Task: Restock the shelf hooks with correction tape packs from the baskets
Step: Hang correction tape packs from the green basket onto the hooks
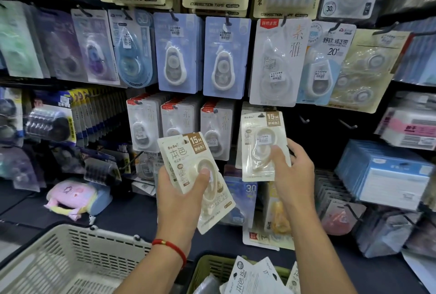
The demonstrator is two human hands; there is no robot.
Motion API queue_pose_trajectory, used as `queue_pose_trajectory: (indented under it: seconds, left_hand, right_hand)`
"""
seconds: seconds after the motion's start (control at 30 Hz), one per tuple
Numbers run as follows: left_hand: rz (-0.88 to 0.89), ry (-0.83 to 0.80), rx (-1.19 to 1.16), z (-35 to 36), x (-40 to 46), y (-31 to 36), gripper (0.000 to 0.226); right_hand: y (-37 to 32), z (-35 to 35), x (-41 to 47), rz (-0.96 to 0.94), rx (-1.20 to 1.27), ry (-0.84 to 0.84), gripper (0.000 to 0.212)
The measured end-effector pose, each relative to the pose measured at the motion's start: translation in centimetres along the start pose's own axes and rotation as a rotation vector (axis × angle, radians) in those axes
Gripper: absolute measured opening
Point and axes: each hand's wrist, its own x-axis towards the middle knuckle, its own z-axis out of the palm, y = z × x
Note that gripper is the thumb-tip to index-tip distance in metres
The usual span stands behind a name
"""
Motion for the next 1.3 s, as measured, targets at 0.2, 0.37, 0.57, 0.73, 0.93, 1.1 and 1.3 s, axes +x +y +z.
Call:
queue_pose_trajectory:
  seconds: [0.2,0.37,0.57,0.73,0.93,1.1,1.3]
  left_hand:
    - [0.006,-0.007,-0.022,0.7,-0.3,0.2,0.039]
    - [0.003,-0.033,-0.029,1.2,-0.7,0.3,0.048]
    - [-0.001,-0.084,-0.09,1.6,-1.1,0.6,0.06]
    - [-0.04,-0.09,-0.061,1.1,-0.6,0.1,0.04]
    - [-0.065,-0.059,-0.034,0.8,-0.3,0.0,0.042]
    - [-0.061,-0.046,-0.038,0.9,-0.6,0.2,0.041]
    - [-0.035,-0.046,-0.031,1.0,-0.7,0.3,0.038]
  right_hand:
    - [0.7,-0.5,-0.5,0.021,-0.443,-0.03,0.061]
    - [0.5,-0.7,-1.2,0.1,-0.169,-0.515,0.024]
    - [0.8,-0.3,-2.4,0.051,-0.128,-0.683,0.024]
    - [0.6,-0.8,-2.1,0.144,-0.003,-0.397,0.042]
    - [1.2,-1.0,-1.4,0.096,0.037,-0.137,0.022]
    - [1.4,-0.8,-1.4,0.062,-0.022,-0.138,0.026]
    - [1.3,0.0,-1.5,0.036,0.024,-0.11,0.022]
